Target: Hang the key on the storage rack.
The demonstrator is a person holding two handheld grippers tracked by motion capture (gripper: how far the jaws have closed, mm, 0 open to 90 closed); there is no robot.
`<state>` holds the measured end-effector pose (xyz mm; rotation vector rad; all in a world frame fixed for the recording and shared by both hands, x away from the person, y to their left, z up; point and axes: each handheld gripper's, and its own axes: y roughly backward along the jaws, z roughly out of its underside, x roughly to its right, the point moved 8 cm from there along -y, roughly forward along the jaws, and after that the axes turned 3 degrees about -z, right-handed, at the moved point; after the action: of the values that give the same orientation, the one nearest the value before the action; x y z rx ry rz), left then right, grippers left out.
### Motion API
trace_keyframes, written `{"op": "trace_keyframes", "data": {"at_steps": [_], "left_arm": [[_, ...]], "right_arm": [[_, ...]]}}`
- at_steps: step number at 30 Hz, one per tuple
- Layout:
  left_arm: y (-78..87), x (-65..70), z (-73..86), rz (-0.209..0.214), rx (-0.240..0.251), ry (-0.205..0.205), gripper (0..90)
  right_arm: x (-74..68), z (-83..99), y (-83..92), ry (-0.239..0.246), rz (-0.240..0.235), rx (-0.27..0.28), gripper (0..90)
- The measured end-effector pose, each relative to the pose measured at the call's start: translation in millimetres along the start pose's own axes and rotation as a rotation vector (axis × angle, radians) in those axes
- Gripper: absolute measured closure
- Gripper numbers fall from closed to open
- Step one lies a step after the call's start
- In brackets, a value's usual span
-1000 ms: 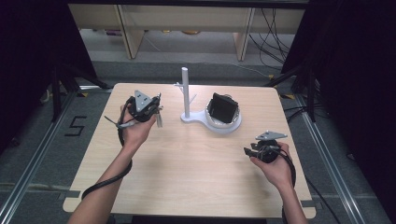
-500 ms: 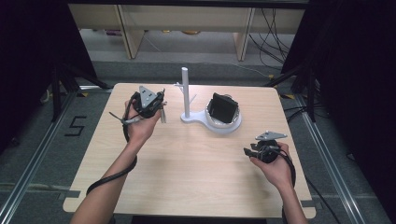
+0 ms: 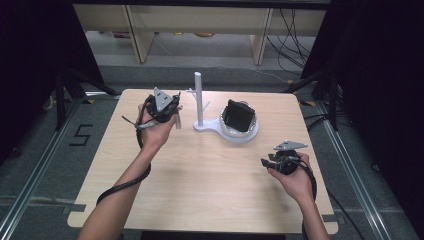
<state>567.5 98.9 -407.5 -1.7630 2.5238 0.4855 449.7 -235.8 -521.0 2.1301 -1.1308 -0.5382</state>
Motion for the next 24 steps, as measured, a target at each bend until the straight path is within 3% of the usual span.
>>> {"op": "trace_keyframes", "data": {"at_steps": [24], "left_arm": [[-9.9,11.7,-10.7,-0.015,0.002,-0.029,83.0]], "right_arm": [[0.6,1.4,-1.0,-0.014,-0.006,-0.004,61.3]]}}
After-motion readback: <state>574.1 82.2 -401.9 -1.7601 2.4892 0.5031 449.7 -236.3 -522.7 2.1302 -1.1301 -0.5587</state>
